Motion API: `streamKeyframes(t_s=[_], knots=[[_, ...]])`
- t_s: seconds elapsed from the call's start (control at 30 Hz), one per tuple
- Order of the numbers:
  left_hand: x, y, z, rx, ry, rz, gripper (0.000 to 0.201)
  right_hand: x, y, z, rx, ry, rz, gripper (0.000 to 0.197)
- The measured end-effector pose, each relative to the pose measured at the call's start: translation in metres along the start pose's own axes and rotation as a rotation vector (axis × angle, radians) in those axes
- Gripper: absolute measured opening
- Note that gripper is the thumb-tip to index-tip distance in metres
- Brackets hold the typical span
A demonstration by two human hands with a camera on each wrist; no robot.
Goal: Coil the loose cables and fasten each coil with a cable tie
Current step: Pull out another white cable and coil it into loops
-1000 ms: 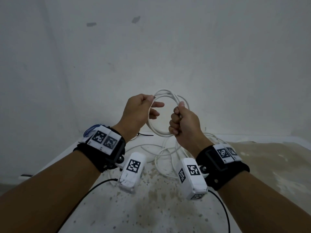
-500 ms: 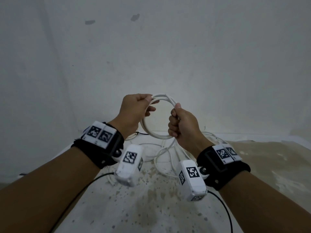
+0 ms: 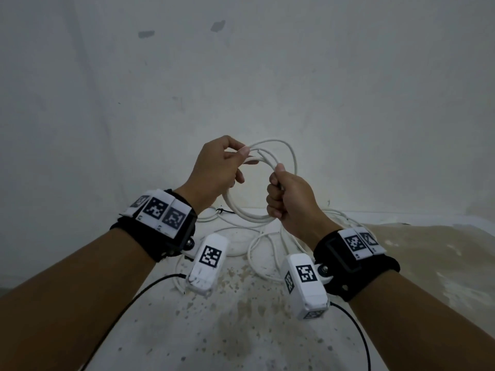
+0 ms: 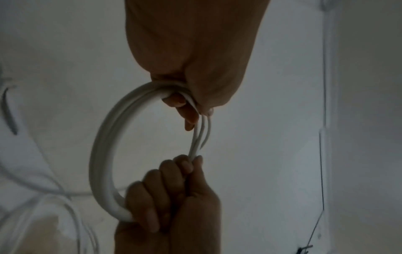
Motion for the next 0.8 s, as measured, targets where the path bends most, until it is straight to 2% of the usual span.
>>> streamKeyframes(t_s=[0.1, 0.27, 0.4, 0.5, 0.57, 0.7, 0.8], knots=[[-0.003, 0.008, 0.001, -0.087, -0.073, 0.21, 0.02, 0.001, -0.003, -0.002, 0.0, -0.03, 0.014, 0.04], [-0.013, 0.016, -0.002, -0.153, -0.184, 0.325, 0.03, 0.005, -0.007, -0.005, 0.025, -0.038, 0.01, 0.034], [-0.01, 0.022, -0.002, -0.265, -0.112, 0.407, 0.022, 0.008, -0.018, -0.003, 0.159, 0.053, -0.07, 0.029], [-0.01, 0.02, -0.002, -0.296, -0.03, 0.422, 0.021, 0.01, -0.024, -0.003, 0.241, 0.134, -0.172, 0.028], [-0.011, 0.018, -0.002, -0.309, 0.016, 0.434, 0.021, 0.012, -0.021, -0.002, 0.217, 0.174, -0.176, 0.031], [-0.012, 0.015, -0.004, -0.335, 0.089, 0.489, 0.02, 0.01, -0.008, -0.003, 0.082, 0.187, -0.084, 0.05], [-0.012, 0.009, -0.003, -0.318, 0.09, 0.486, 0.02, 0.011, -0.004, -0.002, 0.014, 0.145, -0.024, 0.043]])
Point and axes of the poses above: each hand's wrist, its own z-axis towards the middle knuckle, its own x-axis out of the back of the hand, y = z × x, the point moved 8 cm from there along z, towards the middle knuckle, and after that the axes turned 8 degrees about -z, right-handed, at the moved point
